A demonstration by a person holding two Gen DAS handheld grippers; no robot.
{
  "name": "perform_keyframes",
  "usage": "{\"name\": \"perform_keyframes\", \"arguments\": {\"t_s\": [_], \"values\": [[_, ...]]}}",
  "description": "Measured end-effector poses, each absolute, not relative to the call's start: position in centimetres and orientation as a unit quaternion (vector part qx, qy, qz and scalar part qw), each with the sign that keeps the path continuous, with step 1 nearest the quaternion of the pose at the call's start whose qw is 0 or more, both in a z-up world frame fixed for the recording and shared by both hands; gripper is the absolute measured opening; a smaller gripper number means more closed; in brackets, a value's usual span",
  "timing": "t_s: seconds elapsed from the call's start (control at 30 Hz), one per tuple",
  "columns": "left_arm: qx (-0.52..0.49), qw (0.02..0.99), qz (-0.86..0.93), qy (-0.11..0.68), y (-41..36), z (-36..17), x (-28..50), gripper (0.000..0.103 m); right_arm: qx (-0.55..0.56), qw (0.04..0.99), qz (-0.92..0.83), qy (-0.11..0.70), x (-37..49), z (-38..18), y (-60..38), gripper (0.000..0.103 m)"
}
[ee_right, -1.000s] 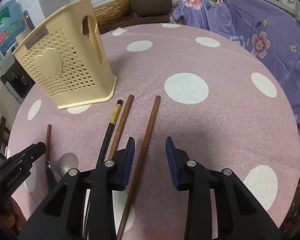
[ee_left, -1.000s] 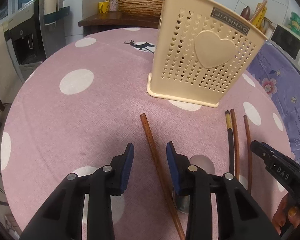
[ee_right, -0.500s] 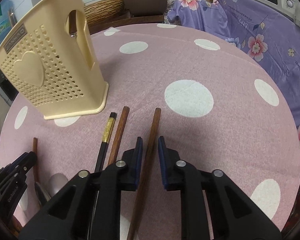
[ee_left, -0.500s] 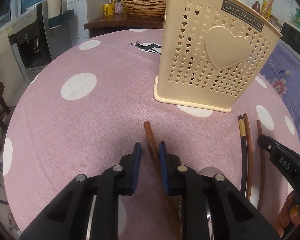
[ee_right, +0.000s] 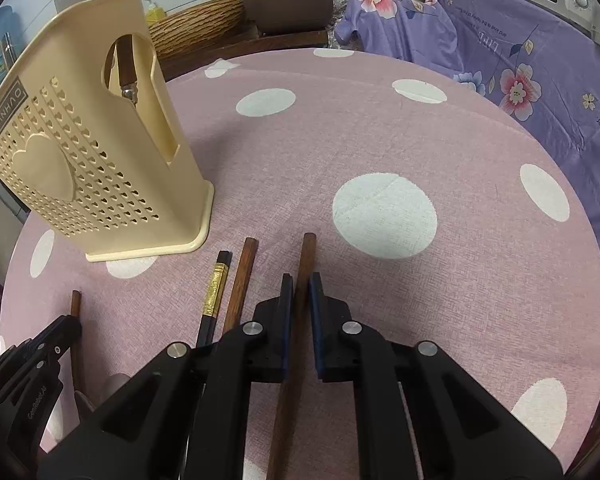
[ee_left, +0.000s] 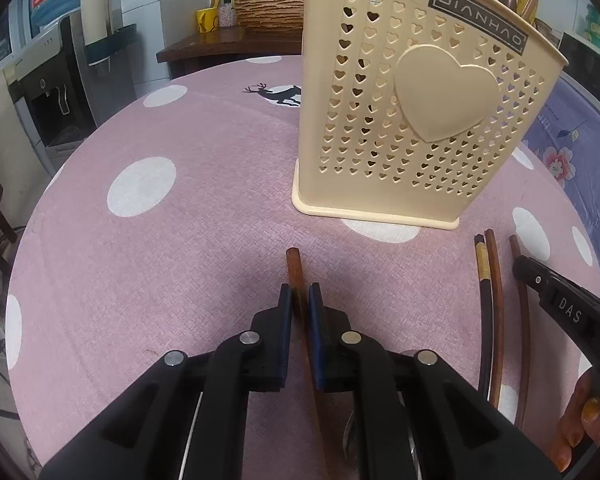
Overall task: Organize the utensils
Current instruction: 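Lift the chopstick with the right tool while the left tool carries its chopstick over the holder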
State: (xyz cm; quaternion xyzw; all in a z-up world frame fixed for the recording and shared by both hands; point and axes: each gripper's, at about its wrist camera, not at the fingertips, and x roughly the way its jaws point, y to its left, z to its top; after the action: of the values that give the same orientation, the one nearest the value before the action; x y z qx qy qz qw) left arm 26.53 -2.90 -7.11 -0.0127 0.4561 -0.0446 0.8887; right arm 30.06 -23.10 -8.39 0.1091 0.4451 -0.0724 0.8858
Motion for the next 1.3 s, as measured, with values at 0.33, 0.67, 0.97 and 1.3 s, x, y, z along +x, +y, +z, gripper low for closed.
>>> {"name": "perform_keyframes", "arguments": {"t_s": [0.33, 0.67, 0.97, 1.3], "values": [[-0.045, 0.901, -0.063, 0.427, -2.5, -5.1, 25.6, 0.009, 0.160, 0.892, -0.026, 0.423, 28.9, -7.4, -24.0, 0.008], [-0.085, 0.951, -0.098, 0.282, 0.9, 5.0, 19.2, 0.008, 0.159, 0.936, 0.066, 0.307, 22.4, 0.8, -25.8, 0.008], [-0.089, 0.965, -0.095, 0.229, 2.4, 7.7, 16.8, 0.008, 0.133, 0.954, 0.106, 0.247, 16.6, 5.7, -27.1, 0.008], [-0.079, 0.969, -0.096, 0.212, 2.7, 8.5, 16.4, 0.008, 0.127, 0.955, 0.126, 0.238, 15.8, 7.0, -27.0, 0.008]]}}
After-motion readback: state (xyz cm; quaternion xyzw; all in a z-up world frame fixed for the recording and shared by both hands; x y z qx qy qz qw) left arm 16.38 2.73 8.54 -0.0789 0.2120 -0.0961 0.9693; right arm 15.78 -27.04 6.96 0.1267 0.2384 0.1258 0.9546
